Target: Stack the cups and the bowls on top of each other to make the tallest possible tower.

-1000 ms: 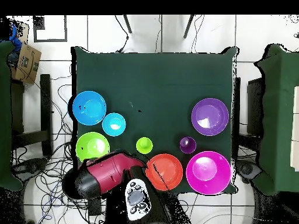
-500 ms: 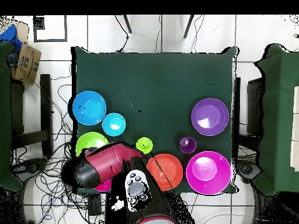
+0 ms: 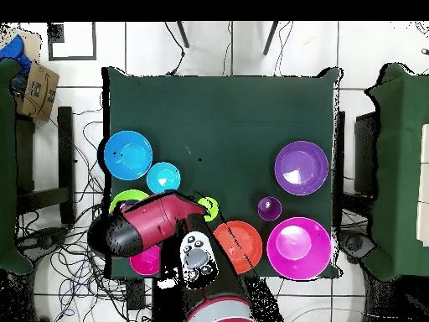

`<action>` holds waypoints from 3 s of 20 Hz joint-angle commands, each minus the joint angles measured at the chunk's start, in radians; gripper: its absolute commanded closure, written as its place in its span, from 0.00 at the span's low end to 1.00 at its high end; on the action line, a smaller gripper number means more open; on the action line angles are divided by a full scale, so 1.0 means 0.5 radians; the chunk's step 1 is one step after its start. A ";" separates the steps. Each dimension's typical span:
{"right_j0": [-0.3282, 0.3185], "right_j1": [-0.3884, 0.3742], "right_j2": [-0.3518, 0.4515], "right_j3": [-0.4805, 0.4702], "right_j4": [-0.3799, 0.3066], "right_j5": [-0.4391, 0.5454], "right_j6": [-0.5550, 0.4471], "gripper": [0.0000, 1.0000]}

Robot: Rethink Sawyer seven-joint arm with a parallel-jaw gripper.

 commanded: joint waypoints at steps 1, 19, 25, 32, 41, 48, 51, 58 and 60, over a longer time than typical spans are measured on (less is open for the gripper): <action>-0.027 0.124 0.059 -0.107 0.032 0.169 -0.003 0.00; -0.115 0.245 0.064 -0.110 -0.122 0.036 -0.101 0.00; -0.112 0.323 0.043 -0.167 -0.158 0.003 -0.111 0.00; -0.079 0.389 0.007 -0.227 -0.184 -0.020 -0.094 0.00; -0.088 0.454 0.008 -0.227 -0.254 -0.086 -0.087 0.00; -0.106 0.476 0.021 -0.200 -0.308 -0.118 -0.079 0.00; -0.119 0.478 0.028 -0.187 -0.327 -0.130 -0.080 0.00; -0.149 0.514 0.053 -0.180 -0.386 -0.114 -0.115 0.00; -0.143 0.512 0.055 -0.174 -0.396 -0.115 -0.110 0.00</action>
